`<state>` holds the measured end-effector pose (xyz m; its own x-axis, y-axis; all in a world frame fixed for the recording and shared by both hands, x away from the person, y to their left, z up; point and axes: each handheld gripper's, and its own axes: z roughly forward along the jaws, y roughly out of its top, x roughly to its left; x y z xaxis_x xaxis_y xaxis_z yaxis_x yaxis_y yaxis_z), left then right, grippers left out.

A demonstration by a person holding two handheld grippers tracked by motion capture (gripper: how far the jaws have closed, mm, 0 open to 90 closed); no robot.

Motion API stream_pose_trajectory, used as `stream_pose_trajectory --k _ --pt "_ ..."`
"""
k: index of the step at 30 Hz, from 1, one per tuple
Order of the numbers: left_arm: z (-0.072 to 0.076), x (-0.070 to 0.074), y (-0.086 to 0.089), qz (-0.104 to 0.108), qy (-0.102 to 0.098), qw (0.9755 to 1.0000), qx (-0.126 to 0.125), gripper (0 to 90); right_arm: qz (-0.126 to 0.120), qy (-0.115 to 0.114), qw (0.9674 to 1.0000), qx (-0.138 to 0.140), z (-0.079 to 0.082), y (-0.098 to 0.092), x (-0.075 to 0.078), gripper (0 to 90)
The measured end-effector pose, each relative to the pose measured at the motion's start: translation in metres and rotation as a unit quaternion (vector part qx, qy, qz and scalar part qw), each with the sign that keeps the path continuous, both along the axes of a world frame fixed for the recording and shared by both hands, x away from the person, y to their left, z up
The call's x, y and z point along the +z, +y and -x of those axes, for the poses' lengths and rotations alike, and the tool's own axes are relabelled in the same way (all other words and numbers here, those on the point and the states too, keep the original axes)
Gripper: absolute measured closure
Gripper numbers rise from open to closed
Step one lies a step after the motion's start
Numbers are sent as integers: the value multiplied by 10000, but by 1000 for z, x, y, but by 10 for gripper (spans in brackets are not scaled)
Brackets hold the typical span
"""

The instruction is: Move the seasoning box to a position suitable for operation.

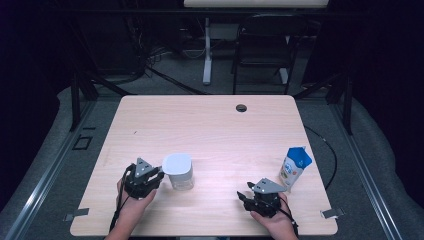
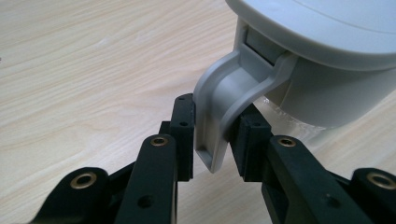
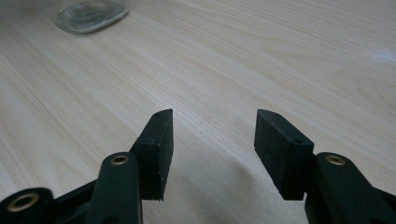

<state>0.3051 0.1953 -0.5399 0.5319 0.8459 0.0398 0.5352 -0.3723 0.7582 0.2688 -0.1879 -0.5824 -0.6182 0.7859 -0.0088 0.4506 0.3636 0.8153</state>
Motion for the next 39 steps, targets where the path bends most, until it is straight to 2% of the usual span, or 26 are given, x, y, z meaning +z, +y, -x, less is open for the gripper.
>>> stream_pose_trajectory --k 15,28,39 --pt "11 -1 -21 -35 -66 9995 -316 727 16 -50 10000 23 2 0 2 473" --pt "16 -2 -26 1 -74 9990 -439 725 49 -59 10000 13 2 3 2 478" --pt "20 -1 -30 43 -46 9990 -448 720 58 -70 10000 18 3 4 3 478"
